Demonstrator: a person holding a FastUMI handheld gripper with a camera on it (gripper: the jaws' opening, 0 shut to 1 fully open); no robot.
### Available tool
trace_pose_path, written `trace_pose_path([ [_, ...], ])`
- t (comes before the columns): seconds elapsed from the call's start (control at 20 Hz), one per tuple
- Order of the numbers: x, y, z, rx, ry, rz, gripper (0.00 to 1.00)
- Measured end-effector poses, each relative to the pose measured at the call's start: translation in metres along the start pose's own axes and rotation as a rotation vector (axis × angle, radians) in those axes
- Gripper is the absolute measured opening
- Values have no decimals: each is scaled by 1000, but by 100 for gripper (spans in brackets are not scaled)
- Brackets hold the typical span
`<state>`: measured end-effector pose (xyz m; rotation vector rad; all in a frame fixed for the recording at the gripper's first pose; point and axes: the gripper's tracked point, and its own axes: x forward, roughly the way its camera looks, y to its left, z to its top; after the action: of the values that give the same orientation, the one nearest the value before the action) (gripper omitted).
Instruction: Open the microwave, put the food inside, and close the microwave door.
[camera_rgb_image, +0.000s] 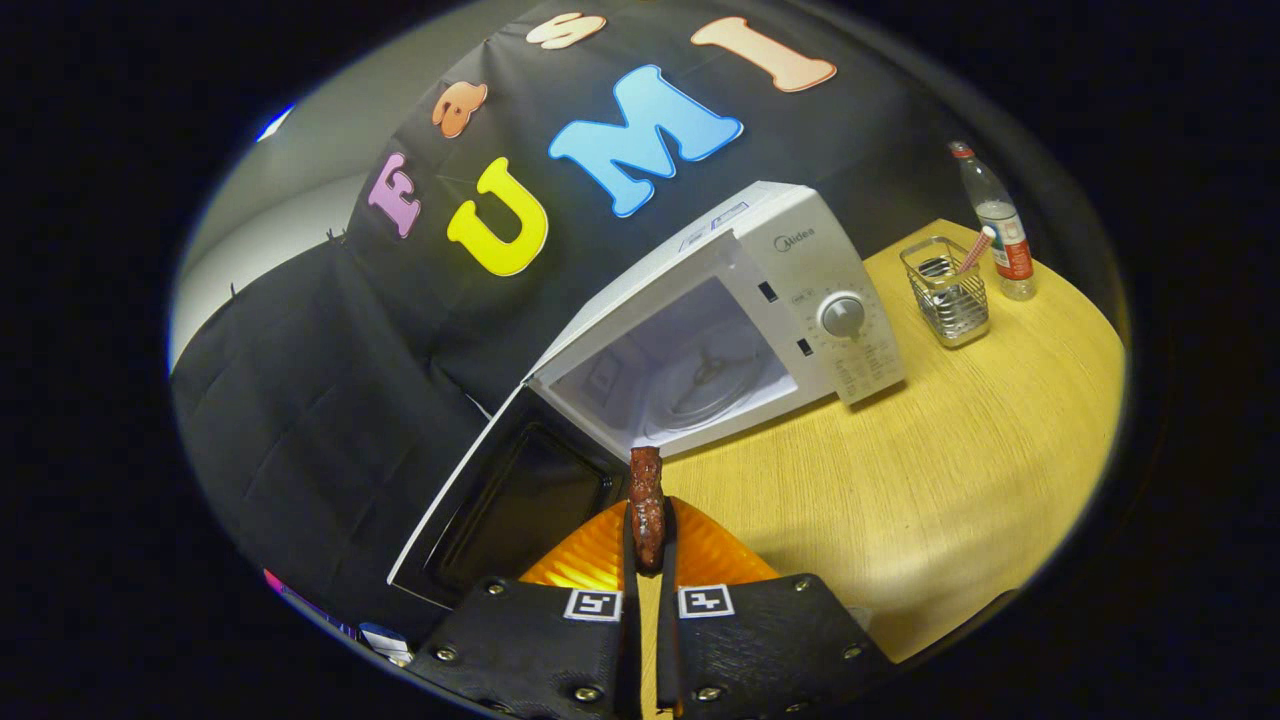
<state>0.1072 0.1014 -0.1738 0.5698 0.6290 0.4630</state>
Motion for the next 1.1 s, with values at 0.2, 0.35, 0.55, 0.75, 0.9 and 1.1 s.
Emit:
trace_pose_path([
  [0.2, 33, 3, 16, 2, -30, 7, 6],
  [0.35, 61, 6, 23, -1, -48, 2, 6],
  [0.55, 96, 19, 34, -29, -118, 26, 6],
  [0.75, 127, 18, 37, -57, -160, 1, 6],
  [0.9, 149, 10, 42, -35, -203, -16, 6],
  [1.1, 181, -3, 48, 29, -232, -54, 6],
])
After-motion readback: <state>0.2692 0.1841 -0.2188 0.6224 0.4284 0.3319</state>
